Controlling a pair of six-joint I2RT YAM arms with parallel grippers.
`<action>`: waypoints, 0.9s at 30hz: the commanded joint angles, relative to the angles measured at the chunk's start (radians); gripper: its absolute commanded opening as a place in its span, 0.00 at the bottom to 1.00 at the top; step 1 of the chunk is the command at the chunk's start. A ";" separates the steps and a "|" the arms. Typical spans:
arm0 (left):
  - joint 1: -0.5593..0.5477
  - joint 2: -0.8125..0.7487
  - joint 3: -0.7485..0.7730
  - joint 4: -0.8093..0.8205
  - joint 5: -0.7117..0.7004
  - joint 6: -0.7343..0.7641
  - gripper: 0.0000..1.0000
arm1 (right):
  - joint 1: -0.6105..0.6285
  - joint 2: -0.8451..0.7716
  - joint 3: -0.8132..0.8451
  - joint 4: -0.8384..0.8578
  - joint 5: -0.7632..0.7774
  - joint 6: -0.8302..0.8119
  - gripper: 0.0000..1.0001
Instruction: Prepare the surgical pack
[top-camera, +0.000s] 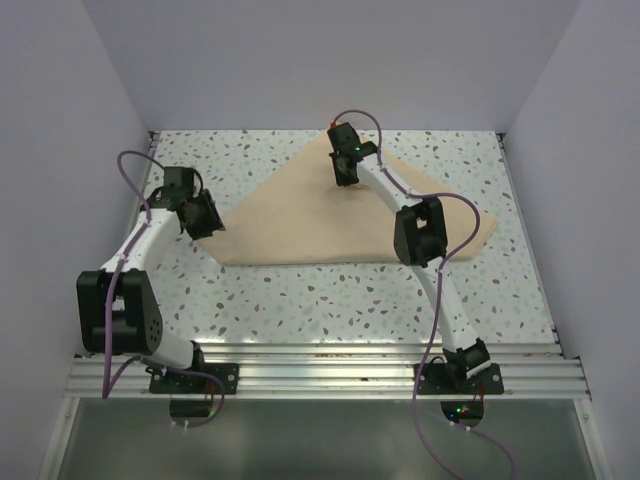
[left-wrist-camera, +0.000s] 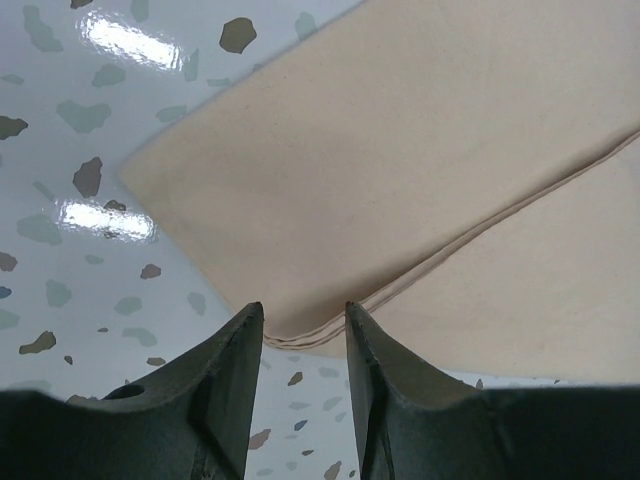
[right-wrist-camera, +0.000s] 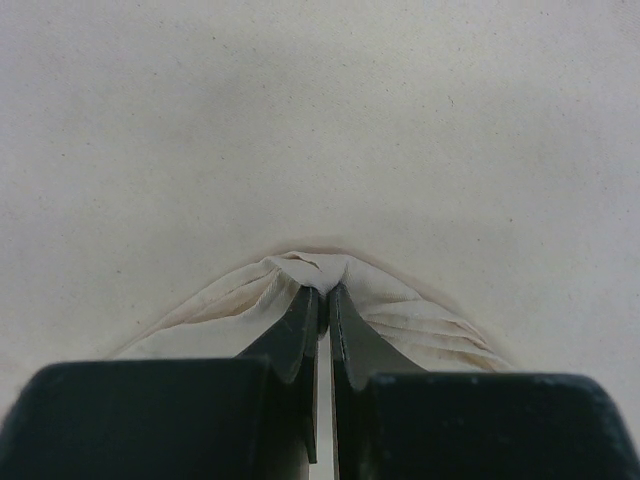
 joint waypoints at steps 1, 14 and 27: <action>0.008 0.009 0.032 0.005 -0.012 -0.014 0.43 | -0.003 0.028 0.044 0.052 -0.032 0.006 0.01; 0.011 0.027 0.030 0.003 -0.004 -0.020 0.43 | -0.007 0.028 0.064 0.055 -0.041 0.015 0.16; 0.032 0.056 0.035 0.014 -0.001 -0.040 0.45 | -0.067 -0.201 -0.060 0.045 -0.174 0.138 0.52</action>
